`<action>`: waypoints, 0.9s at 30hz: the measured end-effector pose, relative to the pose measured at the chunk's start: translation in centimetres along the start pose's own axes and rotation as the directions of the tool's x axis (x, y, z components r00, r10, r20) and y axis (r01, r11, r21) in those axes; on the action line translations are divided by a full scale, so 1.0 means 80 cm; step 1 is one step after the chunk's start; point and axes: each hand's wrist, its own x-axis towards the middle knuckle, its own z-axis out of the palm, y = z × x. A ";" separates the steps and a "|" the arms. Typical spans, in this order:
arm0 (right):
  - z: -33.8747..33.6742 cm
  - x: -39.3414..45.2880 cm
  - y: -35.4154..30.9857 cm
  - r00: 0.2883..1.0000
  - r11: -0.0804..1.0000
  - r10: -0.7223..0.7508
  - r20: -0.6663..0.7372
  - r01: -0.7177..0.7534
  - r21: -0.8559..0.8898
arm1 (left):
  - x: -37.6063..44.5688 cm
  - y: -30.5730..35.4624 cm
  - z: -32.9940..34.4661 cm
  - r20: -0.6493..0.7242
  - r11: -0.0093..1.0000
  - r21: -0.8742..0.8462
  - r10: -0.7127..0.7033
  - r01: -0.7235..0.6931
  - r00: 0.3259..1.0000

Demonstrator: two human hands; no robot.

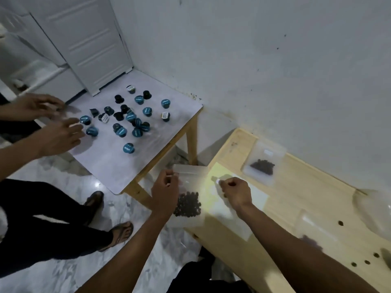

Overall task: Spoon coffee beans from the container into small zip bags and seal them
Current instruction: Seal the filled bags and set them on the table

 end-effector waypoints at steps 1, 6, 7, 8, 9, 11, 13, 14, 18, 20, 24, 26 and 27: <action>-0.014 -0.002 0.001 1.000 0.999 -0.003 -0.031 0.004 0.040 | -0.001 0.006 0.010 0.024 1.000 0.008 0.012 -0.012 1.000; -0.082 -0.013 0.012 0.987 0.990 -0.050 -0.154 0.069 0.121 | -0.012 0.039 0.069 0.189 0.997 -0.046 0.063 -0.055 0.980; -0.094 -0.018 0.014 0.985 0.988 -0.059 -0.163 0.081 0.133 | -0.017 0.047 0.080 0.222 0.996 -0.071 0.070 -0.056 0.972; -0.106 -0.023 0.017 0.982 0.985 -0.072 -0.172 0.097 0.143 | -0.021 0.053 0.091 0.249 0.995 -0.082 0.084 -0.065 0.965; -0.116 -0.028 0.019 0.980 0.983 -0.087 -0.180 0.114 0.145 | -0.025 0.059 0.102 0.271 0.993 -0.082 0.103 -0.084 0.957; -0.135 -0.036 0.024 0.973 0.981 -0.108 -0.204 0.137 0.134 | -0.036 0.069 0.124 0.306 0.988 -0.063 0.156 -0.144 0.939; -0.150 -0.044 0.029 0.964 0.982 -0.126 -0.234 0.155 0.111 | -0.048 0.078 0.145 0.331 0.976 -0.018 0.211 -0.217 0.920; -0.158 -0.047 0.032 0.959 0.981 -0.138 -0.248 0.167 0.099 | -0.054 0.081 0.155 0.345 0.971 0.005 0.223 -0.240 0.912; -0.182 -0.058 0.040 0.940 0.981 -0.181 -0.289 0.194 0.018 | -0.081 0.098 0.189 0.419 0.958 0.019 0.252 -0.286 0.872; -0.193 -0.062 0.044 0.934 0.982 -0.184 -0.306 0.190 -0.010 | -0.093 0.104 0.203 0.447 0.952 0.025 0.263 -0.305 0.855; -0.209 -0.069 0.052 0.926 0.988 -0.154 -0.345 0.149 -0.041 | -0.114 0.112 0.224 0.510 0.952 0.006 0.261 -0.307 0.820; -0.216 -0.072 0.057 0.923 0.992 -0.128 -0.363 0.123 -0.037 | -0.123 0.116 0.232 0.538 0.952 -0.015 0.265 -0.305 0.800; -0.219 -0.073 0.059 0.920 0.993 -0.117 -0.373 0.112 -0.037 | -0.127 0.118 0.234 0.546 0.951 -0.024 0.270 -0.308 0.793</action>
